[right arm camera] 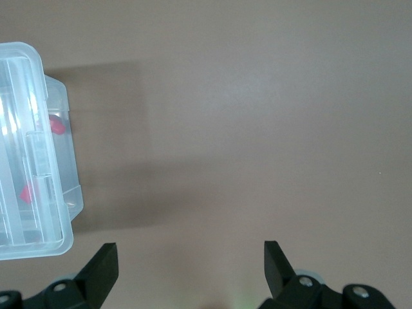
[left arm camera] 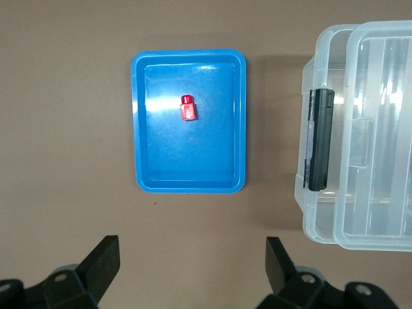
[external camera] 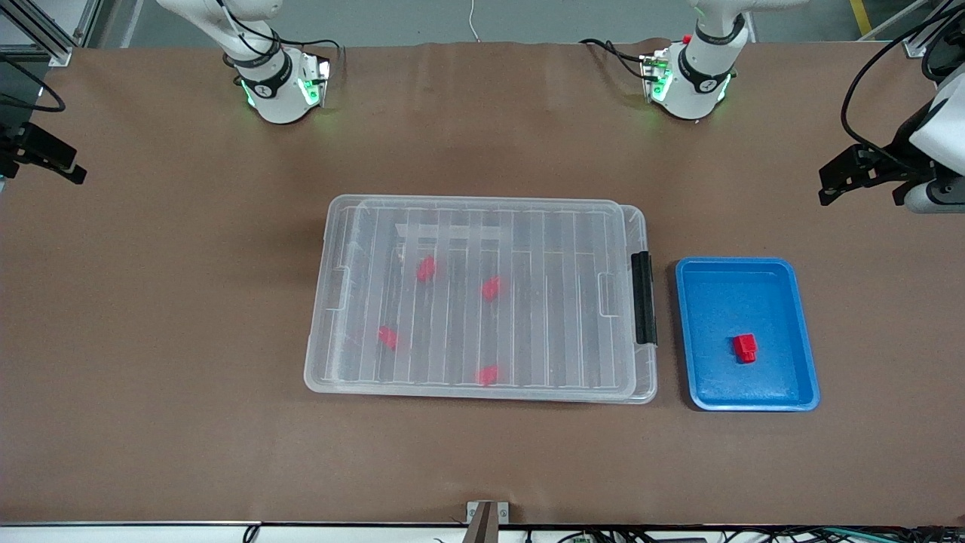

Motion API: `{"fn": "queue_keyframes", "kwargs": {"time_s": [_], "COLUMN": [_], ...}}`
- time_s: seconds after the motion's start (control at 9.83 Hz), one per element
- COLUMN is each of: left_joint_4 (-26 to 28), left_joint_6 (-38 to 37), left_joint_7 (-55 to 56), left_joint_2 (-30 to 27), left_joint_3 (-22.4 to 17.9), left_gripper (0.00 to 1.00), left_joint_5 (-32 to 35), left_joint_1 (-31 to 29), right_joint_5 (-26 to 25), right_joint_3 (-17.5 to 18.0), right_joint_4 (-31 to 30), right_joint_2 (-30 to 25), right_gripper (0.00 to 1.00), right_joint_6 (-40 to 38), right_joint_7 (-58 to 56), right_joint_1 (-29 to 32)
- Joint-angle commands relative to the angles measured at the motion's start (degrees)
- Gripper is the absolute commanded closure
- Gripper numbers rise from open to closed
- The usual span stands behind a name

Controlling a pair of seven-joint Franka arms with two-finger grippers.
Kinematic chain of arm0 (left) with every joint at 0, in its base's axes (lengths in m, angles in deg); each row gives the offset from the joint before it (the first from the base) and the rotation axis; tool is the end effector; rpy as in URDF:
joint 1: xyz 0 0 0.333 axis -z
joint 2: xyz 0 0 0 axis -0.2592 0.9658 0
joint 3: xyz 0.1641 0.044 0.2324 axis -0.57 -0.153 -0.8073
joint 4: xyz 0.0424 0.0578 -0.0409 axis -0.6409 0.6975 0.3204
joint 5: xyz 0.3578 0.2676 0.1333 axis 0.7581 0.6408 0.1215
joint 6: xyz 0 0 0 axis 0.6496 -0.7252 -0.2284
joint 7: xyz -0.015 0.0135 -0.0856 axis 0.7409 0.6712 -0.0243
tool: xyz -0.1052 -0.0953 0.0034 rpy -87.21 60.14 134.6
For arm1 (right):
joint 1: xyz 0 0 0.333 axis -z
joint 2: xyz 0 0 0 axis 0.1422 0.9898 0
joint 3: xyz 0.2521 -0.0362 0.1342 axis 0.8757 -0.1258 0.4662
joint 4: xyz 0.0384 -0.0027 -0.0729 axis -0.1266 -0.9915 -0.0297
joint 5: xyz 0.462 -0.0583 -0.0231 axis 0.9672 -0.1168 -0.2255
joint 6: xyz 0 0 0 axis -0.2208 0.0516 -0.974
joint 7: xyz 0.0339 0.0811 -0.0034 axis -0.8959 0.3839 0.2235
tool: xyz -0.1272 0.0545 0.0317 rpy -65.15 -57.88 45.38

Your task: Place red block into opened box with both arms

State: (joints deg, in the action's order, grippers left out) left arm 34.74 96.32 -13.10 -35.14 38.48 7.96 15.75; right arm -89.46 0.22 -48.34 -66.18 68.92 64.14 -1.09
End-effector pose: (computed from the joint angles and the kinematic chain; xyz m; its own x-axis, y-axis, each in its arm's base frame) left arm 0.6284 -0.0630 0.5865 0.9987 -0.0472 0.0178 -0.0465 -0.9981 -0.0396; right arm 0.5975 -0.0504 0.6038 0.9936 -0.1127 -0.0071 -0.1127 -0.9936 -0.0008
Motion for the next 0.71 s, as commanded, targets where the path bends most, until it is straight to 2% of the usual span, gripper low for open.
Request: {"fn": "queue_keyframes", "kwargs": {"time_s": [0.0,0.41,0.61], "left_joint_4": [0.14,-0.04,0.22], "left_joint_6": [-0.97,-0.54,3.91], "left_joint_7": [-0.89,-0.02,0.25], "left_joint_2": [1.17,2.05,4.93], "left_joint_3": [-0.06,-0.5,-0.76], "left_gripper": [0.0,0.0,0.0], "left_joint_5": [-0.23,-0.58,0.73], "left_joint_1": [-0.45,-0.63,-1.77], "right_joint_5": [-0.56,-0.56,-0.03], "right_joint_3": [0.05,0.13,1.62], "right_joint_4": [-1.26,-1.17,-0.47], "right_joint_2": [-1.22,0.18,2.99], "right_gripper": [0.0,0.0,0.0], "right_joint_6": [0.62,0.79,0.36], "right_joint_7": [-1.88,-1.89,-1.55], "right_joint_1": [0.03,-0.15,-2.85]}}
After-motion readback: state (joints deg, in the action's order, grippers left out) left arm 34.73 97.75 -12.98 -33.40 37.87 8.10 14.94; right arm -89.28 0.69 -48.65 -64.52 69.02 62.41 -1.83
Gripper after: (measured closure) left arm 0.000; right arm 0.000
